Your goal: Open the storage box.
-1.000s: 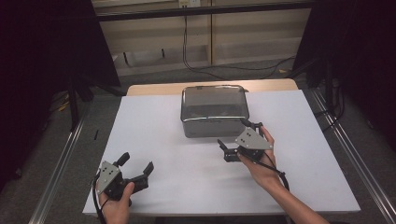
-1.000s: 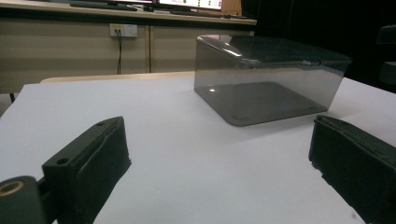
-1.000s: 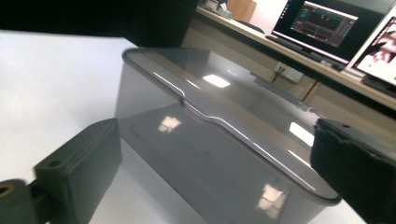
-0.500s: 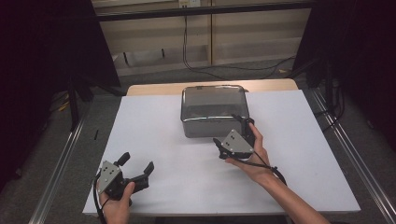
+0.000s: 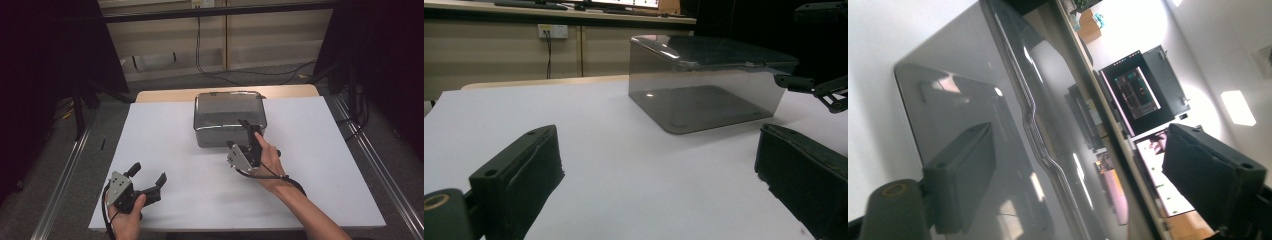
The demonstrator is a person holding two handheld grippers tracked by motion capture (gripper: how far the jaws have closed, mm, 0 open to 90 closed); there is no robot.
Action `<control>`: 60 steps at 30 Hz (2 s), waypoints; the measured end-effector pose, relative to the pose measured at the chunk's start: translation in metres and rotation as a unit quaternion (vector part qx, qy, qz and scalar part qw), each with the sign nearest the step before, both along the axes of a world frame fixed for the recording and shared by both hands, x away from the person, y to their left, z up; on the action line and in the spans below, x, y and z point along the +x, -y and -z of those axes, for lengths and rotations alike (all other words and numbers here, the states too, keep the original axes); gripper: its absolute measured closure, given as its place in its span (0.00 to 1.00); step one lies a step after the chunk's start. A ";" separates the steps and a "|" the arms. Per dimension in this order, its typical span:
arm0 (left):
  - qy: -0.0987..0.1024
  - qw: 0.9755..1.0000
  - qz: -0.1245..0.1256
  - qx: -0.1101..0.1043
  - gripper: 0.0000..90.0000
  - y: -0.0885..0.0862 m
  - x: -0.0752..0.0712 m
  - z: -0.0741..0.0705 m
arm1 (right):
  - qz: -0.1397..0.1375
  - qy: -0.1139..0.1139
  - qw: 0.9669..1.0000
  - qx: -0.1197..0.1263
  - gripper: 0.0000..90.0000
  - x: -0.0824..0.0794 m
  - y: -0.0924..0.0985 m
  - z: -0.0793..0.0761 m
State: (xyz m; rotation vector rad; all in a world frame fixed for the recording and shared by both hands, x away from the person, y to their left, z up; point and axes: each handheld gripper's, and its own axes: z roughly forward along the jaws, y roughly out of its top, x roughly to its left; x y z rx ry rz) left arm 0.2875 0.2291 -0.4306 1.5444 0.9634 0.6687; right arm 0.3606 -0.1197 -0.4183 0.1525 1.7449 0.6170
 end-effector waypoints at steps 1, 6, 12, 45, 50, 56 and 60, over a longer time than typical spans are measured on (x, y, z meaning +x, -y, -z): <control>-0.001 1.000 0.000 0.000 0.05 0.000 0.000 0.000 | 0.001 0.006 1.000 -0.015 0.17 0.001 -0.001 0.000; 0.000 1.000 -0.002 0.001 0.05 -0.001 0.000 0.000 | 0.002 0.036 0.996 -0.086 0.28 0.004 -0.008 0.006; -0.001 1.000 0.004 0.005 0.05 0.003 0.001 0.000 | 0.010 0.029 0.994 -0.109 0.41 0.007 -0.011 0.009; -0.018 1.000 -0.006 0.009 0.03 0.003 0.008 0.002 | 0.010 0.013 0.988 -0.154 0.88 0.010 -0.015 0.014; -0.007 1.000 0.003 0.018 0.03 0.004 0.009 0.000 | 0.009 0.012 0.989 -0.149 0.88 0.010 -0.014 0.012; -0.004 1.000 0.014 0.022 0.04 0.003 0.010 -0.001 | 0.008 0.011 0.989 -0.149 0.88 0.010 -0.013 0.009; -0.004 1.000 0.020 0.022 0.04 0.004 0.014 -0.002 | 0.008 0.011 0.989 -0.147 0.88 0.010 -0.013 0.008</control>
